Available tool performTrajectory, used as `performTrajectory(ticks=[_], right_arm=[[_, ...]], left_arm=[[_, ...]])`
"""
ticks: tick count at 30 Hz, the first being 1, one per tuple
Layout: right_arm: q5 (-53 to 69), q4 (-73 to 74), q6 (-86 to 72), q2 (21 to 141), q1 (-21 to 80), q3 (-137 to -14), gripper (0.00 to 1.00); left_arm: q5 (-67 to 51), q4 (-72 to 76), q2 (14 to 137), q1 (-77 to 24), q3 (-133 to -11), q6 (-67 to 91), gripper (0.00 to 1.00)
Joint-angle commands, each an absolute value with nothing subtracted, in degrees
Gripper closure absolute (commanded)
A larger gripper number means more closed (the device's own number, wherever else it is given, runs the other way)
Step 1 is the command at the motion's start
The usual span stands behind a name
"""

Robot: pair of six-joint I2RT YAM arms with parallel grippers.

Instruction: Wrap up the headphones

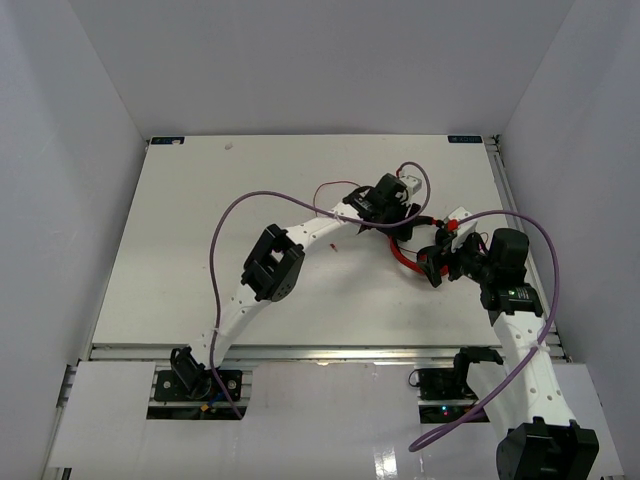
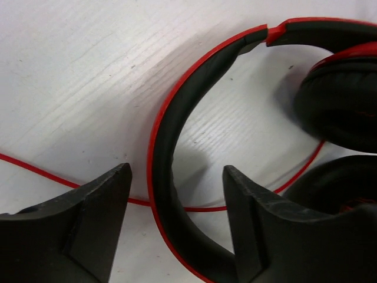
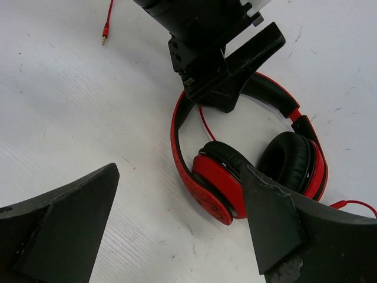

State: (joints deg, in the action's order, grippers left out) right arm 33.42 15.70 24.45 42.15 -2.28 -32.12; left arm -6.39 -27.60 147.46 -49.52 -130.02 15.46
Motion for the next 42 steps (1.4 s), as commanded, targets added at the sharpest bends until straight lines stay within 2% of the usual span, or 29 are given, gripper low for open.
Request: performTrajectory(ticks=[1,2,7,10,11,12,14,17,18,21,24,28,31,35,39,42], right_arm=[[34.3,14.6,23.7,42.0,-2.9,-32.9,0.1],[34.3,14.5,23.7,42.0,-3.0,-32.9,0.1],[34.4,14.6,23.6,41.8,-3.1,-32.9,0.1],[34.2,14.7,23.6,41.5,-3.3,-32.9,0.1],[34.2,15.0,23.6,41.3,-3.4,-33.1,0.1],[34.4,15.4,23.8,40.9,-3.5,-33.4,0.1],[37.6,17.3,25.8,39.4,-3.7,-34.2,0.09],[52.4,26.0,36.3,38.2,-3.6,-38.0,0.08],[56.8,29.4,39.2,38.5,-3.6,-39.9,0.08],[59.8,35.8,46.2,39.6,-3.6,-45.4,0.09],[62.7,37.7,51.2,41.8,-3.6,-49.3,0.1],[72.8,39.0,61.5,45.5,-3.4,-50.0,0.1],[80.5,34.5,62.4,49.3,-3.4,-49.4,0.1],[82.6,27.7,55.2,57.3,-2.1,-54.6,0.1],[74.3,20.8,44.3,62.1,7.6,-59.3,0.1],[70.6,10.9,31.9,62.8,14.0,-55.9,0.1]], left_arm=[[1.2,-31.3,149.3,-52.0,-132.4,11.1,0.31],[1.9,-31.5,149.7,-52.1,-132.4,11.0,0.32],[4.3,-31.6,149.8,-52.1,-132.4,11.2,0.54],[5.1,-31.3,148.7,-52.2,-133.1,12.0,0.9],[5.9,-31.2,147.8,-52.1,-132.9,12.3,0.98],[6.9,-31.1,146.7,-52.0,-132.6,12.5,1.0],[7.2,-30.8,143.9,-51.4,-131.4,12.9,1.0],[6.2,-29.8,133.3,-48.1,-125.6,15.5,1.0],[5.7,-29.6,128.9,-46.8,-122.5,16.6,1.0],[4.3,-26.6,115.2,-42.8,-109.7,17.9,1.0],[4.4,-22.2,102.0,-38.5,-92.0,17.6,1.0],[6.5,-21.6,85.6,-34.7,-78.4,15.6,1.0],[5.9,-22.4,77.4,-33.6,-72.0,14.3,1.0],[6.1,-26.9,68.4,-33.4,-68.5,13.5,1.0],[5.0,-29.6,64.0,-33.3,-68.4,15.3,1.0],[4.0,-30.5,62.6,-33.3,-69.1,17.2,1.0]])
